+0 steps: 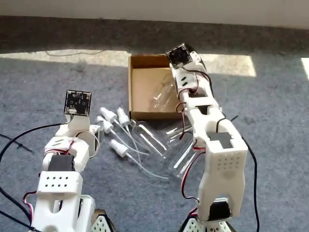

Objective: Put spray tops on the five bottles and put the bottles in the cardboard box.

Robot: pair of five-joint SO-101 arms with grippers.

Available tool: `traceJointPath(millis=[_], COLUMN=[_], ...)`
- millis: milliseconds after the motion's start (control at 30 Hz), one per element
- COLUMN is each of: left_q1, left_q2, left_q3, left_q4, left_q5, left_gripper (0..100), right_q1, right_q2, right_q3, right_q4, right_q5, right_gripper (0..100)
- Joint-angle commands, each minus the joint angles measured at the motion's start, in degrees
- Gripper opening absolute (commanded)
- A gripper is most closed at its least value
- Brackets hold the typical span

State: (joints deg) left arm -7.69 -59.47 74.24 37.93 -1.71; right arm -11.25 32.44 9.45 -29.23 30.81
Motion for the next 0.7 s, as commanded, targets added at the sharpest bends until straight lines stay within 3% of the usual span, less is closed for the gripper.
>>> traceJointPath(millis=[0,267,400,533,667], left_q1=[-0.4,-0.4,-0.4,-0.4,-0.4], left_q2=[-0.3,-0.3,-0.3,-0.3,-0.3], left_q3=[-0.2,-0.2,-0.2,-0.2,-0.2], left_q4=[-1.1,-1.1,-1.1,-1.1,-1.1], left_q5=[0.2,0.2,0.2,0.2,0.2], left_gripper=[18,18,18,18,18], right_q1=[0.4,-0.4,-2.6,-5.7,-6.5], right_q2=[-5.6,-24.9,-31.5,-33.3,-30.1], right_q3=[-3.5,-9.4,-10.4,-10.9,-16.7], right_q4=[9.3,62.0,75.7,88.5,92.1], right_q5=[0.4,-28.0,-34.9,-35.3,-44.0], right_gripper=[0.5,0.5,1.9,13.8,21.3])
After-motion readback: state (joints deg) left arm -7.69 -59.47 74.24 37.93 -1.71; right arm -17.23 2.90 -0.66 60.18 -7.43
